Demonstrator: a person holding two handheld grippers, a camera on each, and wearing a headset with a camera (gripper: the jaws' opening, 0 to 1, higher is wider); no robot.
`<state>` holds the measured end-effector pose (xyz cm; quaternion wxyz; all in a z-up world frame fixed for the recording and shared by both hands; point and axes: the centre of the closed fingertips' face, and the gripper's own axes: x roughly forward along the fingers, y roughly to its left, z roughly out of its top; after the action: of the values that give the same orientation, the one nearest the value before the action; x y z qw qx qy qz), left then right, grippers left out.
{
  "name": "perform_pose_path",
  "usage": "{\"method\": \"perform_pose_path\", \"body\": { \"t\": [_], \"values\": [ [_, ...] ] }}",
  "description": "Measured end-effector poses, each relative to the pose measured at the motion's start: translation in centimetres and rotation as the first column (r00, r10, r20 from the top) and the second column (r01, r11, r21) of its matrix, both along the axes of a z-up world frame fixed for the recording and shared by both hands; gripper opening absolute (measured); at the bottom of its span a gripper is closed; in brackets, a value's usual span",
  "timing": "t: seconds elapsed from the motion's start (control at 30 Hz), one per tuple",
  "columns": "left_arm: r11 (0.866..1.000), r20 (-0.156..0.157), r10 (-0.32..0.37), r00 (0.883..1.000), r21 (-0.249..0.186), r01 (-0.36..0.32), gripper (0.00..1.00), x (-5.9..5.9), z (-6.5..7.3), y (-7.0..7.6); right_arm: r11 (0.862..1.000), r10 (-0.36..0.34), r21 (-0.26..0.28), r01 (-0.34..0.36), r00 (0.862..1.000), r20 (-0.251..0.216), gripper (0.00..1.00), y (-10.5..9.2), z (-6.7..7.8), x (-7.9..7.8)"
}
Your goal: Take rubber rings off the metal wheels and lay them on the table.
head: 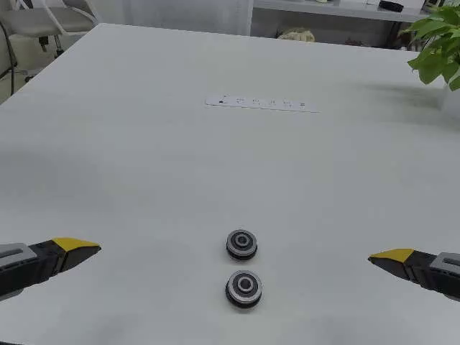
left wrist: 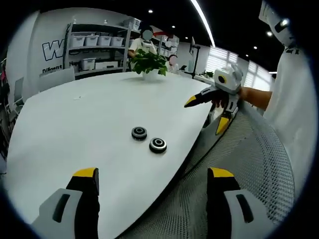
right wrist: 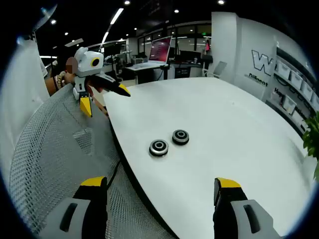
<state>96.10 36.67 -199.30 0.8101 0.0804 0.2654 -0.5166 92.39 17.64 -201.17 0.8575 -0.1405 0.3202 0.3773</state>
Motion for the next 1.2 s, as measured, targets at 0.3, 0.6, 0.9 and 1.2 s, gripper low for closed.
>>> {"method": "perform_pose_path", "body": {
  "t": [0.3, 0.6, 0.9, 1.2],
  "values": [
    [1.000, -0.013, 0.001, 1.000, 0.005, 0.000, 0.86, -0.08, -0.27, 0.02, 1.000, -0.001, 0.014, 0.001, 1.000, -0.003, 0.87, 0.09, 0.06, -0.09],
    [1.000, -0.018, -0.016, 1.000, 0.020, 0.016, 0.86, -0.24, -0.50, -0.04, 1.000, -0.009, 0.010, 0.009, 1.000, 0.005, 0.86, -0.11, 0.13, 0.04],
    [1.000, -0.010, -0.017, 1.000, 0.026, 0.017, 0.86, -0.24, -0.45, 0.02, 1.000, -0.008, 0.006, 0.008, 1.000, 0.000, 0.86, -0.17, 0.00, 0.02],
    [1.000, -0.009, -0.017, 1.000, 0.024, 0.017, 0.86, -0.23, -0.37, 0.00, 1.000, -0.005, -0.002, 0.005, 1.000, -0.004, 0.86, -0.23, -0.12, -0.01]
  ]
}}
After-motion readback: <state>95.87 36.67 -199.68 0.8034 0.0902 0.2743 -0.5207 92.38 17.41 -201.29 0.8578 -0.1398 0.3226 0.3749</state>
